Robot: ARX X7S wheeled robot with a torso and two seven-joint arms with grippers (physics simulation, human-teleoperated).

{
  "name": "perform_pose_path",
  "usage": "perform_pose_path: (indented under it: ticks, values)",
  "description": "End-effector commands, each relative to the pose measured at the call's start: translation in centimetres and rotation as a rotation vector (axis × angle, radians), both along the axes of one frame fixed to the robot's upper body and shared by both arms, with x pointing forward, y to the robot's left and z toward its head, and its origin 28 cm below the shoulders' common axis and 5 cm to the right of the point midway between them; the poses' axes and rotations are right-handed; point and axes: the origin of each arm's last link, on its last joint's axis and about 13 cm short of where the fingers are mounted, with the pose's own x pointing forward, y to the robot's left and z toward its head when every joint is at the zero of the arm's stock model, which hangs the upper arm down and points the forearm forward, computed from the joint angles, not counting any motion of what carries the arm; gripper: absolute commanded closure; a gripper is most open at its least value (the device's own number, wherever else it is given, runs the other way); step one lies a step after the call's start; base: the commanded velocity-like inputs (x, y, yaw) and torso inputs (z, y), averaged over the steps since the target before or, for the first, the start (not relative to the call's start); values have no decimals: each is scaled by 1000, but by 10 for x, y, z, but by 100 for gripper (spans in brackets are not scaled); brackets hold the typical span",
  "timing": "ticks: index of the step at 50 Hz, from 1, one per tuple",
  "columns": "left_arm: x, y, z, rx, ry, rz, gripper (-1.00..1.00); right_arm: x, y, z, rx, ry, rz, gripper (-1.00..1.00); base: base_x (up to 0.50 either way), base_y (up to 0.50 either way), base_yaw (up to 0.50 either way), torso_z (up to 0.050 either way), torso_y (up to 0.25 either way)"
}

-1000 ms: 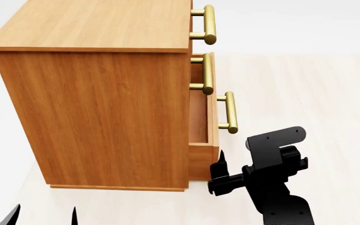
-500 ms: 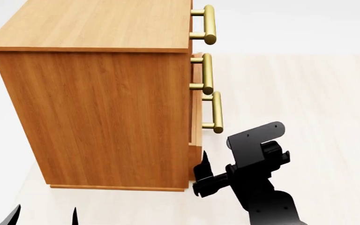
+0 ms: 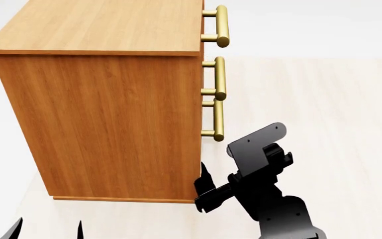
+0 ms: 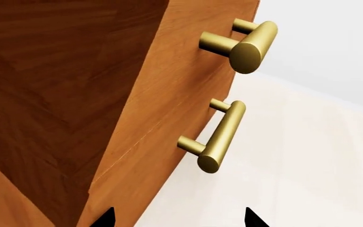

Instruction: Close the bottom drawer of the cabinet.

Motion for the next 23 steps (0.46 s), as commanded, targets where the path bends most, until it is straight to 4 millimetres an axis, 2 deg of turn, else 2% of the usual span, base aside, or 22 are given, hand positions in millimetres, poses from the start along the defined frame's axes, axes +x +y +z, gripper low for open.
perform_pose_path:
  ticks: [1, 12, 18, 23]
  values:
    - [0, 0, -1, 3, 1, 0, -100, 1, 2, 2, 20, 16, 90, -100, 0, 0, 0, 0, 0]
    - [-1, 0, -2, 4, 1, -2, -100, 1, -4, 6, 43, 13, 80, -100, 0, 0, 0, 0, 0]
    - [3, 2, 2, -18, -14, -1, -100, 1, -12, 6, 26, -78, -41, -100, 0, 0, 0, 0, 0]
    - [12, 7, 12, -6, -53, 29, -100, -6, -28, -2, 44, -112, -125, -100, 0, 0, 0, 0, 0]
